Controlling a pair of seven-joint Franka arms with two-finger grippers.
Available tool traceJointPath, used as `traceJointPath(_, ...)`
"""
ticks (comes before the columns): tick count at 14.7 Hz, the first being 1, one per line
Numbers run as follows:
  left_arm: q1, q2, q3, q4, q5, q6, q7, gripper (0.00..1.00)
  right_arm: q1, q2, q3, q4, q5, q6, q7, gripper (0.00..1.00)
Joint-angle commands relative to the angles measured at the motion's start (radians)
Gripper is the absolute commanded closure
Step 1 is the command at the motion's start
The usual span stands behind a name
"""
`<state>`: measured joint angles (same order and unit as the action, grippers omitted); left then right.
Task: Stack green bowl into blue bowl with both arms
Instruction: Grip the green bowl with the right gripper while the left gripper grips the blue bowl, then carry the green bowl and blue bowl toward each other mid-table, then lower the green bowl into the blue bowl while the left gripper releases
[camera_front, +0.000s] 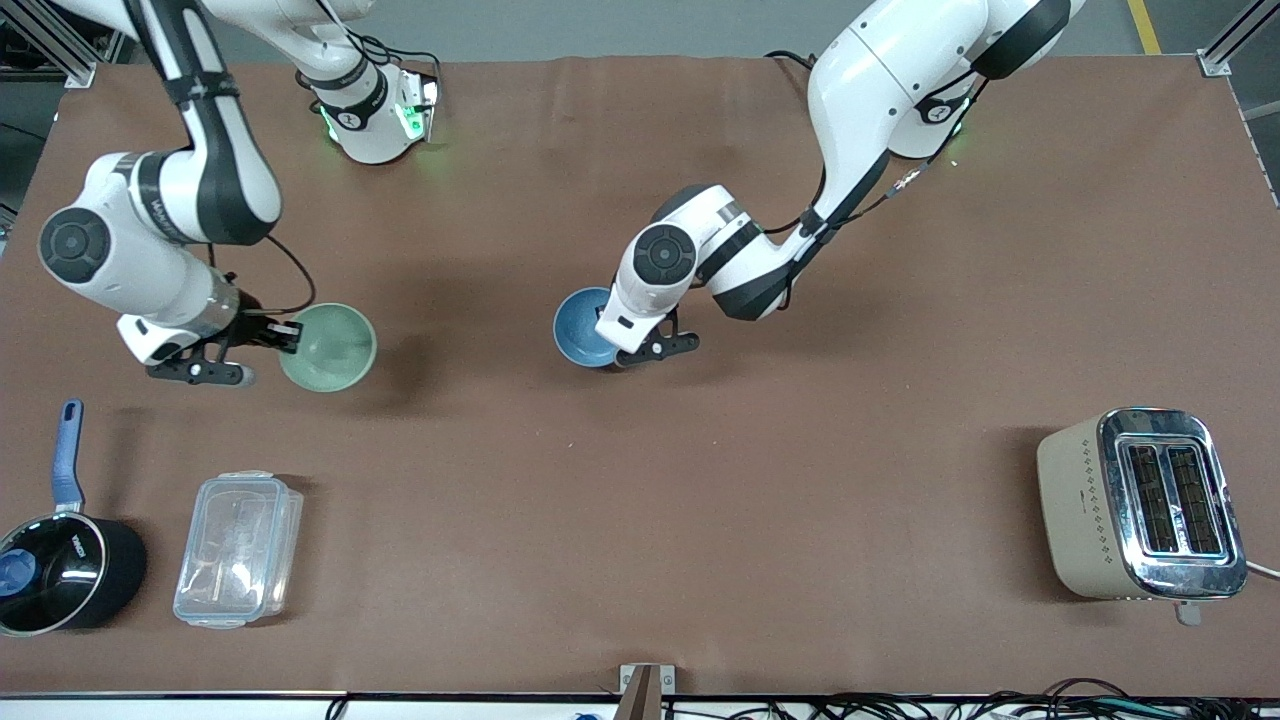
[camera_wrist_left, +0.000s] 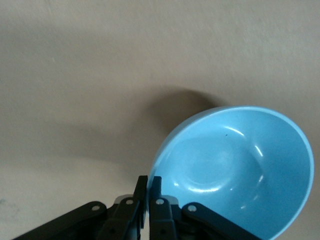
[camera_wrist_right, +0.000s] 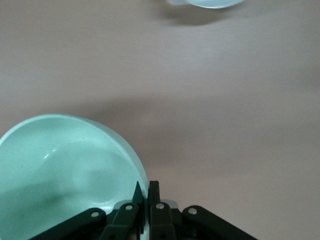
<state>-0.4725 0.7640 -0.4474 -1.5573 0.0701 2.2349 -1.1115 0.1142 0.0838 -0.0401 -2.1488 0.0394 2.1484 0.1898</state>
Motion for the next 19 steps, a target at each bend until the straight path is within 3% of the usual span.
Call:
traceJointPath(1, -0.003, -0.014, 0.030, 0.026, 0.031, -0.006, -0.008, 0.00, 0.117, 0.016, -0.004, 0.039, 0.092, -0.013, 0.147, 1.00)
traceJointPath(3, 0.026, -0.069, 0.036, 0.045, 0.100, -0.036, -0.008, 0.00, 0.195, 0.022, -0.006, 0.064, 0.149, -0.010, 0.218, 1.00)
traceJointPath(8, 0.184, -0.284, 0.033, 0.111, 0.194, -0.311, 0.065, 0.00, 0.407, 0.092, -0.007, 0.093, 0.149, 0.098, 0.486, 1.00)
traceJointPath(11, 0.300, -0.434, 0.032, 0.114, 0.194, -0.420, 0.294, 0.00, 0.507, 0.174, -0.007, 0.092, 0.149, 0.212, 0.579, 1.00)
traceJointPath(15, 0.454, -0.601, 0.026, 0.114, 0.172, -0.595, 0.648, 0.00, 0.584, 0.215, -0.007, 0.090, 0.149, 0.267, 0.626, 0.99)
traceJointPath(19, 0.578, -0.725, 0.035, 0.102, 0.031, -0.710, 0.909, 0.00, 0.624, 0.251, -0.007, 0.082, 0.149, 0.323, 0.660, 0.99)
